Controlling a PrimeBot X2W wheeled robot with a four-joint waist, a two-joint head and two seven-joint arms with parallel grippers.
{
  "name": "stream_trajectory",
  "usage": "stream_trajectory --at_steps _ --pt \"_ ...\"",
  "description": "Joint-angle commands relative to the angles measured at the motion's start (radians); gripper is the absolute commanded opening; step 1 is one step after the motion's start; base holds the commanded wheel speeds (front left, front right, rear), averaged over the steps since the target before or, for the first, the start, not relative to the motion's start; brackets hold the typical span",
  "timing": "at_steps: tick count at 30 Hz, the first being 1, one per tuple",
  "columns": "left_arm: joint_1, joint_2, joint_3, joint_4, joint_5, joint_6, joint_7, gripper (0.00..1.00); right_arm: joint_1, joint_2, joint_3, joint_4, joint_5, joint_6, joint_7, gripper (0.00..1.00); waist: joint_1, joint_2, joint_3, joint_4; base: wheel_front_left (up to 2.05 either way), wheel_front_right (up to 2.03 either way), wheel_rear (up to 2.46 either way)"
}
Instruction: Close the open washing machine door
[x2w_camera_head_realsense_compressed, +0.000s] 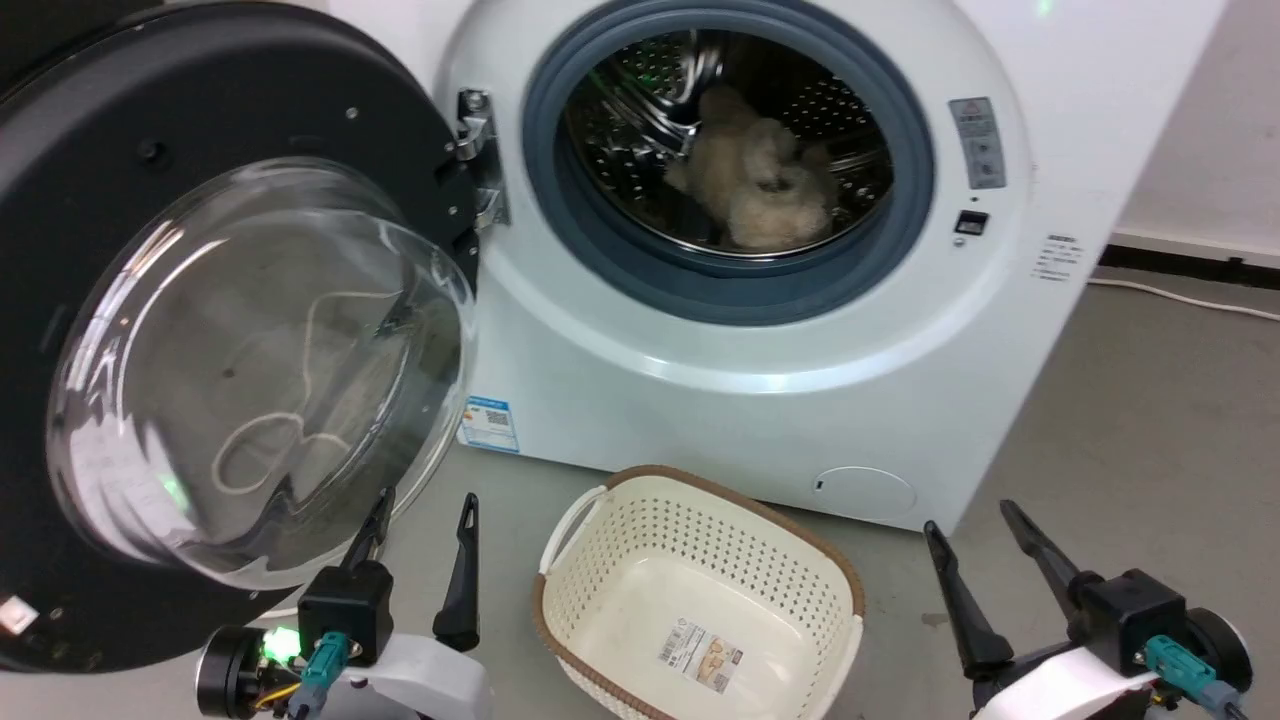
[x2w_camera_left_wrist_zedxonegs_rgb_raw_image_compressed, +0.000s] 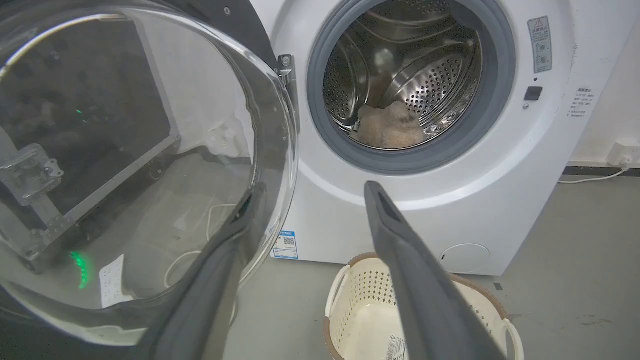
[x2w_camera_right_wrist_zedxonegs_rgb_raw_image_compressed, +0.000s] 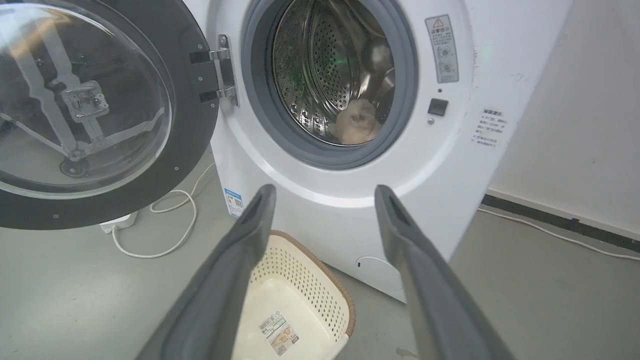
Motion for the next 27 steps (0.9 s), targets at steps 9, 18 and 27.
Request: stream_trajectory --at_steps 9,18,27 --pt "0.025 0.001 -0.016 -0.017 -0.007 0.017 -0.027 1.0 -0.007 -0.032 0.048 0.017 0.017 0.0 -0.027 1.0 0.0 -0.0001 0.009 0.047 0.0 0.0 0.0" --pt "0.04 0.0 -0.031 -0.031 -0.009 0.031 -0.046 1.0 -0.02 -0.047 0.075 0.032 0.037 0.0 -0.045 1.0 0.0 -0.0001 0.009 0.085 0.0 0.0 0.0" --pt "0.046 0.0 -0.043 -0.033 -0.006 0.034 -0.065 1.0 -0.02 -0.056 0.099 0.04 0.056 0.0 -0.064 1.0 0.0 -0.0001 0.005 0.12 0.0 0.0 0.0"
